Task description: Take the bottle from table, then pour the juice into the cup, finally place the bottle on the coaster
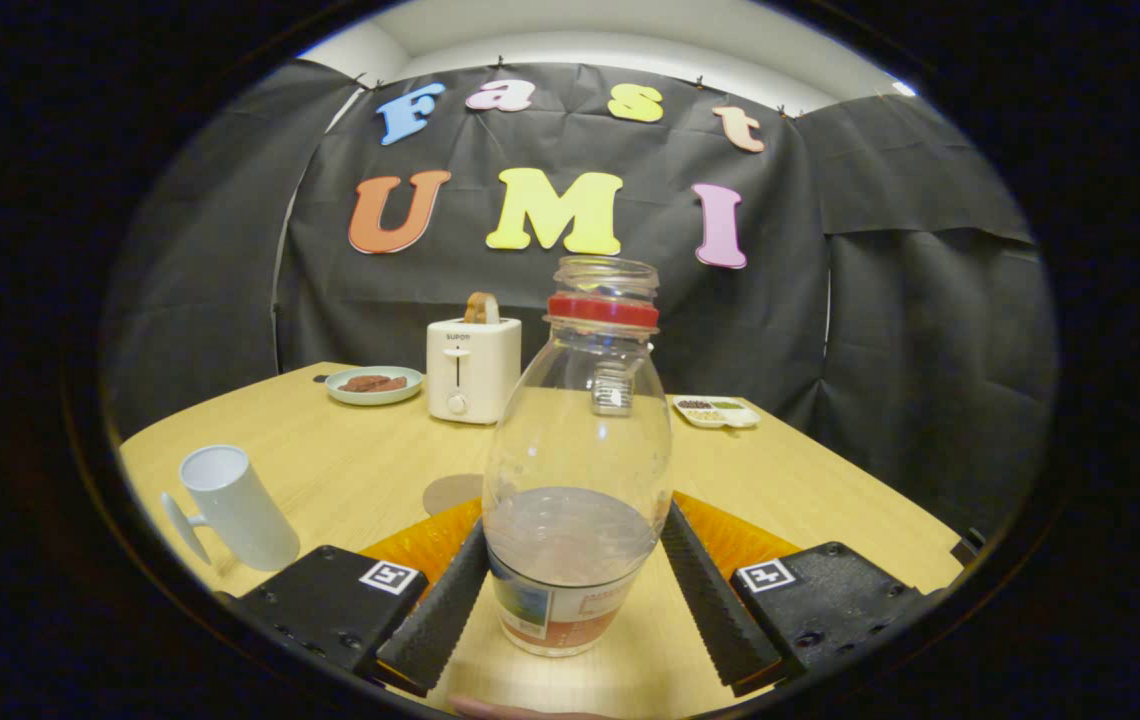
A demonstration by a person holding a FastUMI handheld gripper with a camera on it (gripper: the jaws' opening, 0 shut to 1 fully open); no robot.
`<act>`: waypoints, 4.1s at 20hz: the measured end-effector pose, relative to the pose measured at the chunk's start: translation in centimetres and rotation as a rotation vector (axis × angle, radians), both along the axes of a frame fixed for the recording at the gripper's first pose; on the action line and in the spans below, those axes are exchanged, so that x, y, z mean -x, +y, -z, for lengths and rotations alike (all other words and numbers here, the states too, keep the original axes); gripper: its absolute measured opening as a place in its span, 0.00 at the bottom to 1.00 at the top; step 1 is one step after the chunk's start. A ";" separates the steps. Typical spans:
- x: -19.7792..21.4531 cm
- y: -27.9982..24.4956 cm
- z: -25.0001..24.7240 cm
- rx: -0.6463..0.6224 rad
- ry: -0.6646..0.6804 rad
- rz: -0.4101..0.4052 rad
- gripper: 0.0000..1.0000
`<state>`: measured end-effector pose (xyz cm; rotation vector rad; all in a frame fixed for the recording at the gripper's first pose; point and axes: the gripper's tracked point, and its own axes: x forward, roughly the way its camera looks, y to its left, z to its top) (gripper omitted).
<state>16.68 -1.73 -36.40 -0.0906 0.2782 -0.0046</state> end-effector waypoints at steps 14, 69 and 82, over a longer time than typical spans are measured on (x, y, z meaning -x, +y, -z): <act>2.2 -1.0 -4.1 0.265 -0.039 -0.012 0.81; 1.0 11.1 -9.7 1.406 -0.056 -0.239 0.81; 1.3 13.3 -8.8 1.601 -0.015 -0.258 0.81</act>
